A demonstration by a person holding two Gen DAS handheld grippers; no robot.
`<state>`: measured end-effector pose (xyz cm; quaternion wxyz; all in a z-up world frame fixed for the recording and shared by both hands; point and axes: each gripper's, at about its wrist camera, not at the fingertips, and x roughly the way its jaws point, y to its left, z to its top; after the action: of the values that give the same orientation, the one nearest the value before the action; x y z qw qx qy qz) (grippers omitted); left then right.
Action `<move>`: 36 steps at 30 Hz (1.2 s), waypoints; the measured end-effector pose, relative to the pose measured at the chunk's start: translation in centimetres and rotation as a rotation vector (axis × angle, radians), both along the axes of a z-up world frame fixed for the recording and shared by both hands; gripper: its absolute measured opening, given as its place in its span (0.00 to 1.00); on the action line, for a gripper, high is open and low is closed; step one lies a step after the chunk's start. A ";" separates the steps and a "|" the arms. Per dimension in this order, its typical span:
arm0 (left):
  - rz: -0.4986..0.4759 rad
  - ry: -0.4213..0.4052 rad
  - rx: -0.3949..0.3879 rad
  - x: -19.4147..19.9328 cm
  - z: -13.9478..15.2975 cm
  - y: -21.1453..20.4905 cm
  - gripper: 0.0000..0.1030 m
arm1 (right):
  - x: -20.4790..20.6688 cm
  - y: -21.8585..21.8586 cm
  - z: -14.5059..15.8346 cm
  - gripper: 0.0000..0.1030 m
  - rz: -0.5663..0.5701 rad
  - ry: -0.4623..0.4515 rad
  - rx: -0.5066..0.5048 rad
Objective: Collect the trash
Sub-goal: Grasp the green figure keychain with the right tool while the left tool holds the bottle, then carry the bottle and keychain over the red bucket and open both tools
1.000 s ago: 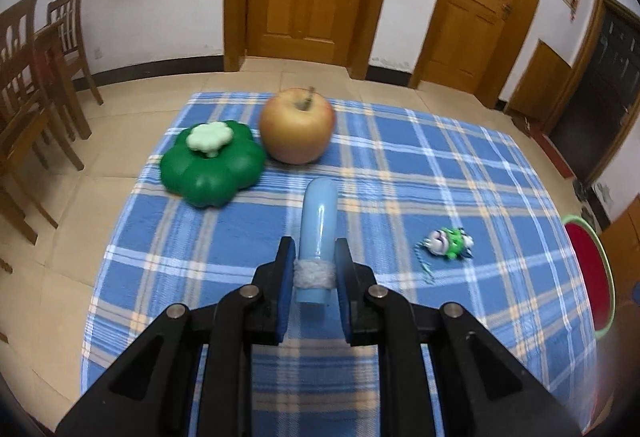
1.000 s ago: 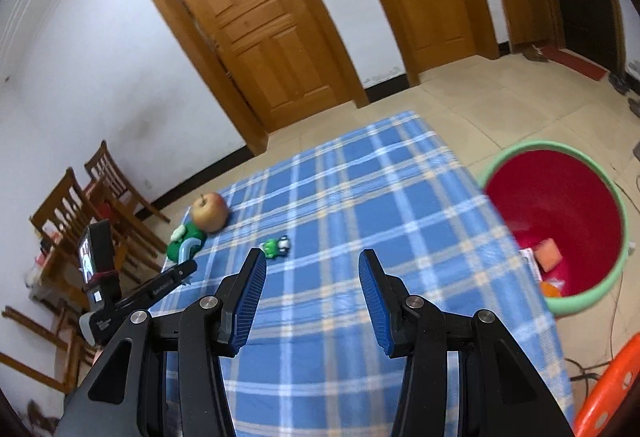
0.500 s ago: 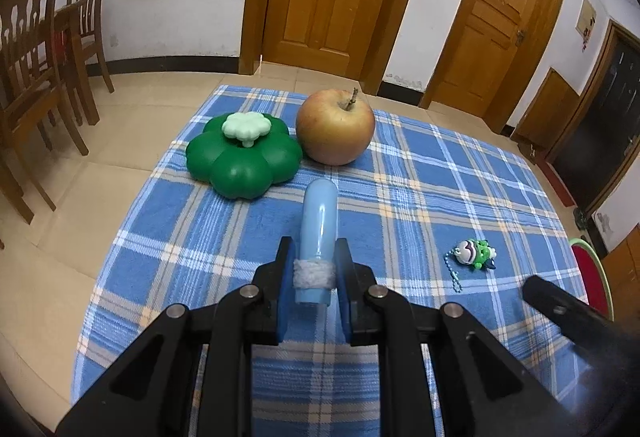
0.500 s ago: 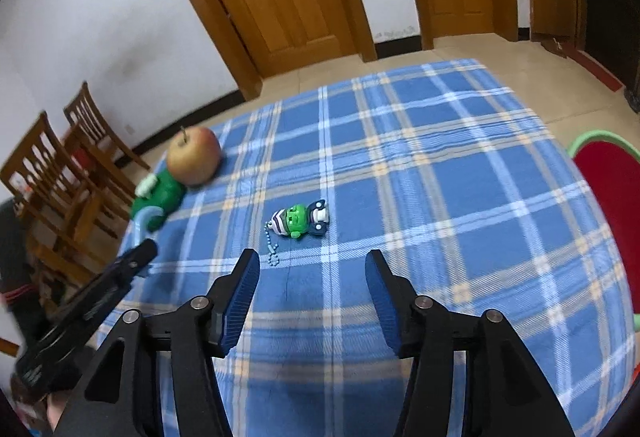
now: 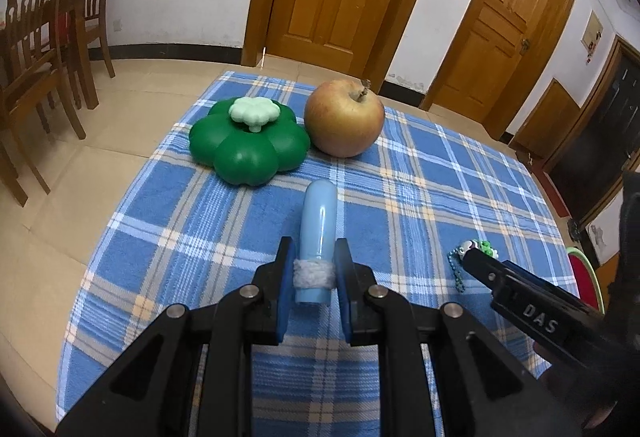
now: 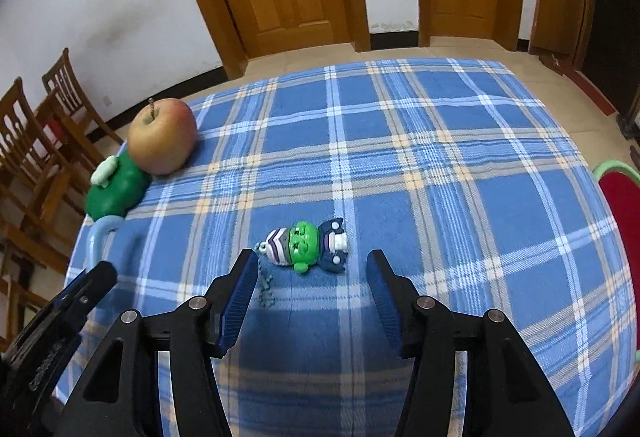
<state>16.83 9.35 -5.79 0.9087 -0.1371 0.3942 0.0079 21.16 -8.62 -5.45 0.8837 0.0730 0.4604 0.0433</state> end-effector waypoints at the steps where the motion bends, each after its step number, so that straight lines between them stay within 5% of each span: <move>1: 0.001 0.002 -0.002 0.0 0.0 0.0 0.18 | 0.1 0.1 -0.1 0.57 0.000 -0.003 -0.004; 10: -0.002 0.002 -0.001 0.0 -0.2 -0.1 0.18 | 0.8 1.9 -0.6 0.63 0.033 -0.050 -0.103; 14: -0.005 -0.001 -0.002 -0.1 -0.1 -0.2 0.18 | 0.9 2.5 -0.7 0.51 0.034 -0.054 -0.154; 23: -0.016 0.007 -0.008 -0.1 -0.2 -0.5 0.18 | -1.5 -0.5 0.1 0.49 0.027 -0.017 0.029; 36: -0.054 -0.032 0.021 -0.8 0.6 -2.0 0.18 | -9.4 -6.9 3.8 0.49 -0.047 -0.118 0.098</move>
<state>16.07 7.30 -5.21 0.9161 -0.1172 0.3832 -0.0147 11.77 -15.54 -1.63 0.9053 0.1244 0.4031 0.0494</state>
